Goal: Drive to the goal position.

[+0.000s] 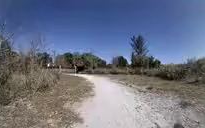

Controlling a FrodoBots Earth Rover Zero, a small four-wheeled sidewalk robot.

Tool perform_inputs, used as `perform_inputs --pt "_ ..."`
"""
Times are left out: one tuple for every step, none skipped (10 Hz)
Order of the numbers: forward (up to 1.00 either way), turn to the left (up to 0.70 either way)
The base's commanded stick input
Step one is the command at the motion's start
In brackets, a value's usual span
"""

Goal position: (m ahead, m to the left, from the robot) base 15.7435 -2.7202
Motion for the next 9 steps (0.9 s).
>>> perform_inputs --pt "0.70 0.00" --pt "0.70 0.00" --pt "0.70 0.00" --pt "0.70 0.00" --pt "0.70 0.00" --pt "0.70 0.00" --pt "0.70 0.00" --pt "0.70 0.00" --pt "0.70 0.00"
